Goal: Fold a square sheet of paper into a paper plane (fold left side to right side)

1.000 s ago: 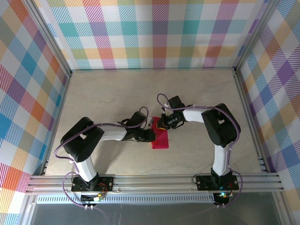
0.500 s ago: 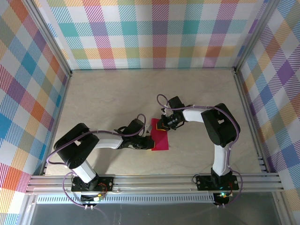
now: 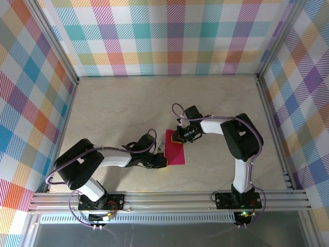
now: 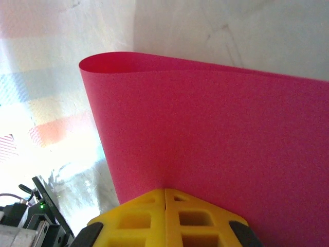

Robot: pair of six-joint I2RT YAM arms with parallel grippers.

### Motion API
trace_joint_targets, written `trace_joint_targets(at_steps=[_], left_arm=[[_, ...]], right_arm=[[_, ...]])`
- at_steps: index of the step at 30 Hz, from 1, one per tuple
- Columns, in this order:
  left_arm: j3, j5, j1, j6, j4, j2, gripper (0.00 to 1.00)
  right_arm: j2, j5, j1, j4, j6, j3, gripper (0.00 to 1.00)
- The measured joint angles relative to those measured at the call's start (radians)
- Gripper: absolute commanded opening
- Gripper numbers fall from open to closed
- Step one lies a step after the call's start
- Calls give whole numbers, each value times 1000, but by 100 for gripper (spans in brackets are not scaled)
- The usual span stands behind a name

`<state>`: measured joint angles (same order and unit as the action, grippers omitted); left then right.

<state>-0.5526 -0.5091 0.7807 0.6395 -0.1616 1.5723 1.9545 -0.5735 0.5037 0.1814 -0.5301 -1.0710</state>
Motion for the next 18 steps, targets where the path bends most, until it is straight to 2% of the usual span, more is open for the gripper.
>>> trace_joint_targets(at_steps=[4, 10, 18], left_arm=[[-22, -17, -10, -13, 97, -45, 0], [-172, -24, -67, -79, 192, -50, 0], [-338, -2, -96, -139, 218, 123, 0]], right_arm=[[0, -3, -6, -36, 2, 14, 0], [-6, -3, -6, -65, 8, 29, 0], [-7, 0, -5, -69, 12, 30, 0]])
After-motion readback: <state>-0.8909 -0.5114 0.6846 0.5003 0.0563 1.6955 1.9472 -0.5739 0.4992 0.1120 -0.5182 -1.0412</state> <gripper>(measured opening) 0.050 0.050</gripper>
